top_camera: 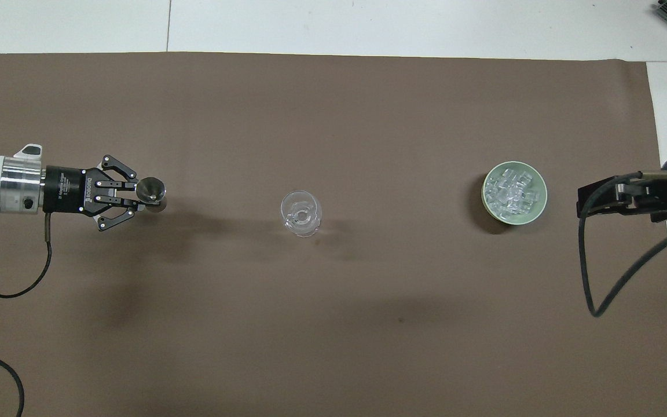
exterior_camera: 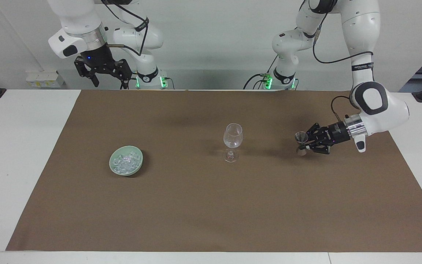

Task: Pour wine and add ice with both arms
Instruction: 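Lower the metal cup onto the table with the left gripper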

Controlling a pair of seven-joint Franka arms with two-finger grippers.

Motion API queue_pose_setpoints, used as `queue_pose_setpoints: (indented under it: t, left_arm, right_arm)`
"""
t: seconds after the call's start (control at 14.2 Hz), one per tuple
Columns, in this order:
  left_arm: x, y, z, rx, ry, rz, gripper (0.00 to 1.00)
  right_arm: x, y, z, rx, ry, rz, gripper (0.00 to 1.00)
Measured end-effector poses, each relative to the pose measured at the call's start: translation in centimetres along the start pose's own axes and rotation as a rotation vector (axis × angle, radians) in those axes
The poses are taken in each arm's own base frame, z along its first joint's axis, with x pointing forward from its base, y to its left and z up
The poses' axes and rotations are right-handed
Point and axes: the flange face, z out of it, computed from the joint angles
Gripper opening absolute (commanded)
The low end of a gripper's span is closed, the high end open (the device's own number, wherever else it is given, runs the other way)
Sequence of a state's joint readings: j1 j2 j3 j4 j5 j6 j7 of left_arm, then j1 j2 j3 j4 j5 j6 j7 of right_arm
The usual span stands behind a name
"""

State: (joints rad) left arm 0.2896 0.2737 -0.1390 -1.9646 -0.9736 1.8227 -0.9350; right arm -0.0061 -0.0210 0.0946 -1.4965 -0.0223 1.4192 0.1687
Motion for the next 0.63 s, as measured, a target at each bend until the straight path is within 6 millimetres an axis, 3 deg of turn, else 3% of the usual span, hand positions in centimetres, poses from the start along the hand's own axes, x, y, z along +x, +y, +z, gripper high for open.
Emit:
queue_pose_setpoints:
  t: [0.21,0.42,0.63]
  left_arm:
    - [3.9,-0.4,-0.6,-0.032,-0.069,-0.03,0.0]
    - [5.5,-1.1,0.4,-0.069,-0.14,-0.037,0.0]
    - [8.1,-2.4,0.2,-0.101,-0.171,-0.053,0.0]
  right_arm:
    - [0.0,0.0,0.0,0.0,0.0,0.0,1.0]
    - [0.0,0.0,0.0,0.0,0.0,0.0,1.0]
    - [0.0,0.0,0.0,0.0,0.0,0.0,1.0]
